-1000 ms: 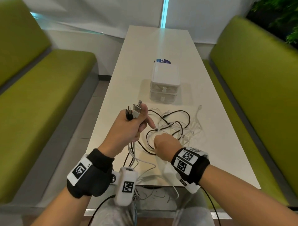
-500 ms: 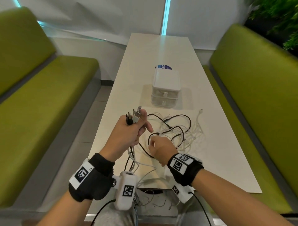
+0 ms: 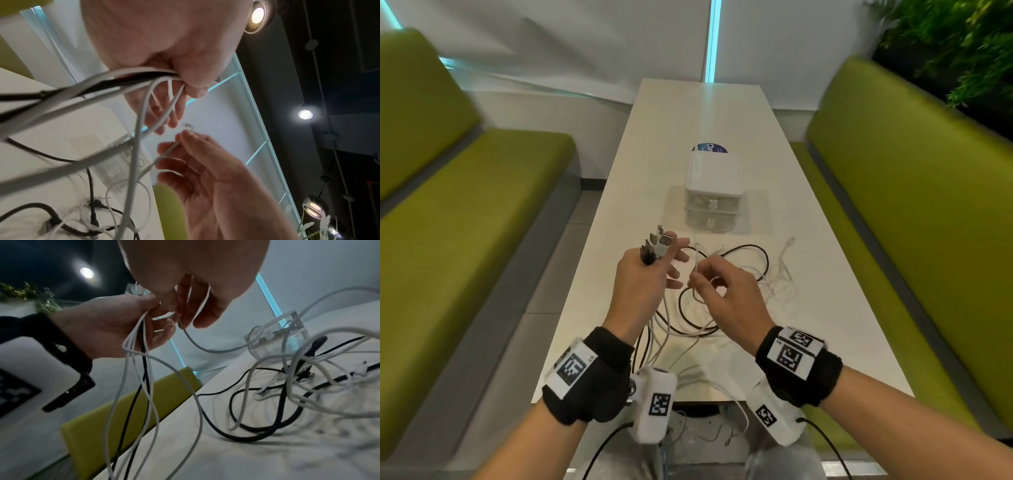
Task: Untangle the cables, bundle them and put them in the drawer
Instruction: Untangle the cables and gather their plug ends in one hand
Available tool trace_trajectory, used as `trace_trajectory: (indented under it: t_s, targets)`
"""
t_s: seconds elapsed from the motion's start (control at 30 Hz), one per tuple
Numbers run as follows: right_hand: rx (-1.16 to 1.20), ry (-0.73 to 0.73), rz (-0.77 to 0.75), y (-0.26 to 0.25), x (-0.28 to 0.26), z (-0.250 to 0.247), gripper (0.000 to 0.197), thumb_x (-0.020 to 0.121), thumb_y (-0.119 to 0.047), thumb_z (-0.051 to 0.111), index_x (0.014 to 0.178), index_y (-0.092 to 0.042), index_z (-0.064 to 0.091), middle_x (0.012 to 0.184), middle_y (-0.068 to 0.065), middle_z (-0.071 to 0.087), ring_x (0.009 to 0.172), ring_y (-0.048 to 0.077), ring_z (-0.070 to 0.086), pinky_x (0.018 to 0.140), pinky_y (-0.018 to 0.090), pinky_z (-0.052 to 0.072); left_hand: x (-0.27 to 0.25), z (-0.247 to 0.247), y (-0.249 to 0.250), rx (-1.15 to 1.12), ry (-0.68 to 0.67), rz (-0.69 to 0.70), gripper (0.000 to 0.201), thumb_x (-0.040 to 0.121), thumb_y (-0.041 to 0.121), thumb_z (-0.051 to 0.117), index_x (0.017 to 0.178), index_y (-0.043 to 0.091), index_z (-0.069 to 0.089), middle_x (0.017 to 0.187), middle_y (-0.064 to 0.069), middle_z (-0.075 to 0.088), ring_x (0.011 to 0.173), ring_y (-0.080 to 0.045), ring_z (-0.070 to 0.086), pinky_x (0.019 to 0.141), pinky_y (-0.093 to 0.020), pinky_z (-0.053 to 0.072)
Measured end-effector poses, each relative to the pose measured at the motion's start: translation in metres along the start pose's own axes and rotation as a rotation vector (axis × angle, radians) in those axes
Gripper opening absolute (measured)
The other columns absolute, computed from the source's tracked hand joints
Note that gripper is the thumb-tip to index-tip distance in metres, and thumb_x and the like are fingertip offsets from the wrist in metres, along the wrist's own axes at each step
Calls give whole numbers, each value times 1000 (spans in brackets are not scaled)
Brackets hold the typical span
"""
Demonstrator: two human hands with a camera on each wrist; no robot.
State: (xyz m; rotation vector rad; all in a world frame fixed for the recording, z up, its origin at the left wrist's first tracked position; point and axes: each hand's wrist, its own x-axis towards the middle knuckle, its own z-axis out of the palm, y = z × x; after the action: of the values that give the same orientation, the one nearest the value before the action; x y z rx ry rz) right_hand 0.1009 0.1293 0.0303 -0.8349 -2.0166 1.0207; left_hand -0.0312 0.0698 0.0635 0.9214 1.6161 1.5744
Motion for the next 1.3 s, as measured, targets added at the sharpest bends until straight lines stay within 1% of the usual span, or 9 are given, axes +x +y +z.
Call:
trace_trajectory:
  t_s: [0.23, 0.33, 0.47, 0.57, 0.67, 0.77, 1.1, 1.2, 1.3]
  targets:
    - [52, -74, -160, 5, -8, 5, 12, 94, -11, 56, 93, -21, 62, 92, -19, 63, 56, 7, 49, 57, 18, 38, -7, 6, 6, 192, -124, 76, 34, 96, 41, 52, 96, 19, 78, 84, 0, 76, 59, 3, 63, 58, -10, 41]
    - [57, -58, -159, 7, -9, 5, 15, 94, -14, 57, 95, -28, 63, 100, -8, 68, 61, 18, 56, 59, 37, 49, -8, 7, 5, 201, -183, 67, 32, 98, 35, 51, 99, 17, 77, 77, -1, 75, 47, 5, 53, 48, -6, 35]
    - [-73, -134, -185, 7, -7, 0, 15, 95, -24, 54, 108, -21, 62, 70, -12, 59, 58, 13, 54, 60, 37, 49, -9, 9, -1, 153, -206, 92, 32, 97, 36, 51, 97, 17, 77, 89, 7, 77, 90, 0, 69, 88, -22, 50]
    - [-272, -237, -220, 5, -8, -2, 19, 97, -39, 44, 98, -22, 53, 54, -11, 44, 49, 11, 42, 51, 34, 38, -13, 13, 2, -35, -85, 117, 49, 90, 46, 45, 79, 5, 69, 93, -4, 77, 98, -14, 70, 96, -28, 49]
    - [-307, -271, -153, 11, -11, -9, 38, 98, -48, 36, 66, -28, 37, 49, -10, 39, 46, 7, 39, 51, 31, 30, -12, 6, 15, -317, 21, 142, 46, 92, 46, 42, 66, 10, 54, 58, -7, 65, 60, -23, 67, 73, -30, 58]
    - [-454, -320, -224, 21, -12, -22, 47, 96, -56, 32, 60, -25, 34, 47, -8, 36, 45, 10, 37, 48, 32, 33, -11, -8, 26, -347, -82, 85, 45, 95, 45, 43, 61, 16, 52, 41, 3, 34, 32, -10, 29, 37, -21, 32]
    - [-582, -236, -371, 27, 2, -38, 42, 93, -53, 42, 68, -21, 53, 50, -8, 48, 47, 19, 47, 48, 27, 33, -20, 10, 6, 218, -138, 189, 35, 79, 40, 75, 55, 19, 60, 51, 3, 50, 55, -12, 43, 55, -24, 36]
    - [-588, -226, -370, 24, 4, -37, 40, 94, -51, 41, 69, -21, 48, 52, -11, 42, 46, 17, 43, 47, 27, 33, -14, 14, 0, 208, -115, 182, 30, 79, 39, 75, 78, 9, 74, 68, -17, 64, 55, -12, 40, 49, -29, 34]
    - [-643, -263, -336, 24, 5, -38, 43, 94, -56, 36, 66, -23, 36, 53, -13, 36, 48, 17, 41, 48, 27, 30, -10, 14, 0, 136, -56, 134, 52, 77, 54, 65, 94, 6, 73, 54, -5, 40, 48, -11, 25, 47, -25, 25]
